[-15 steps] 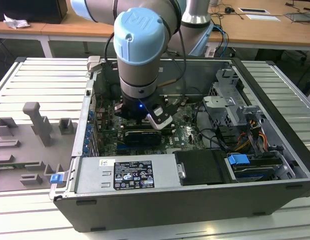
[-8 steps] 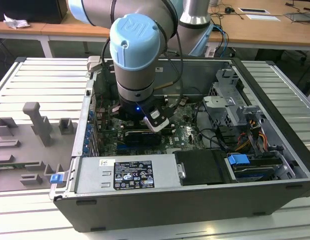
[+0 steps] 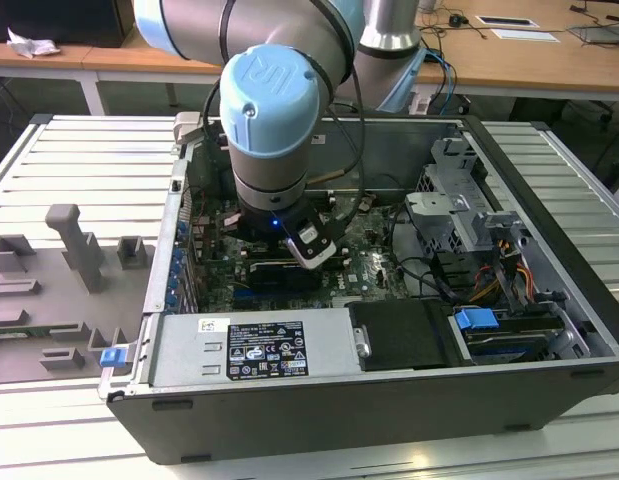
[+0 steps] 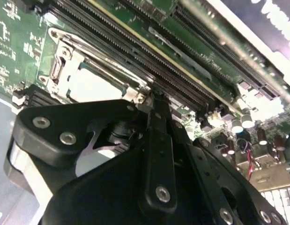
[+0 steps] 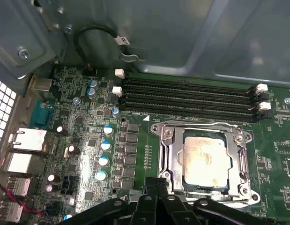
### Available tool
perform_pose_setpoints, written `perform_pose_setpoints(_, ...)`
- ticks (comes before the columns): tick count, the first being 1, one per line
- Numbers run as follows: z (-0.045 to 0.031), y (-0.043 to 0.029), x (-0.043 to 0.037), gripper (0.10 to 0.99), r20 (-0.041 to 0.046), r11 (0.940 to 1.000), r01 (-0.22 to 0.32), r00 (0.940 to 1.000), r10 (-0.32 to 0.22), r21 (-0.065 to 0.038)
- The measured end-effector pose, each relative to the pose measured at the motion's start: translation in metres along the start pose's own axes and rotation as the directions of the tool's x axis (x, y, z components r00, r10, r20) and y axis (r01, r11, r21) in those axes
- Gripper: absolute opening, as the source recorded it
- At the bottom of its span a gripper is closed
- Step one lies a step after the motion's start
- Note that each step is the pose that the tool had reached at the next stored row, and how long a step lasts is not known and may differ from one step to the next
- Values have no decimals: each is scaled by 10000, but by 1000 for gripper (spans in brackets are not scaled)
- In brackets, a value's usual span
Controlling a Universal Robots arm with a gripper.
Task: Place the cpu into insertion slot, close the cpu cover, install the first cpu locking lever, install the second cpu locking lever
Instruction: 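Install the second cpu locking lever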
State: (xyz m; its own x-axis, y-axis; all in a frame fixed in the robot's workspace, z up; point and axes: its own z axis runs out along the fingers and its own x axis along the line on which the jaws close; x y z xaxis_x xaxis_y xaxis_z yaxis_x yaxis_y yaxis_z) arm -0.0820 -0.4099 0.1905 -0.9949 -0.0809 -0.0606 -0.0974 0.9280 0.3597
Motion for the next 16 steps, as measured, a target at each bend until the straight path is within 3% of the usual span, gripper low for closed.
perform_pose_setpoints(4,-25,9,-1,106,3,10000,1,10000,-1,-8)
perform_pose_setpoints(6,-134,51,-3,106,1,10000,1,10000,-1,-7)
perform_pose_setpoints(9,-196,76,-7,106,2,10000,0,10000,0,-7)
perform_pose_setpoints(16,-243,94,-10,106,1,10000,1,10000,-1,-7)
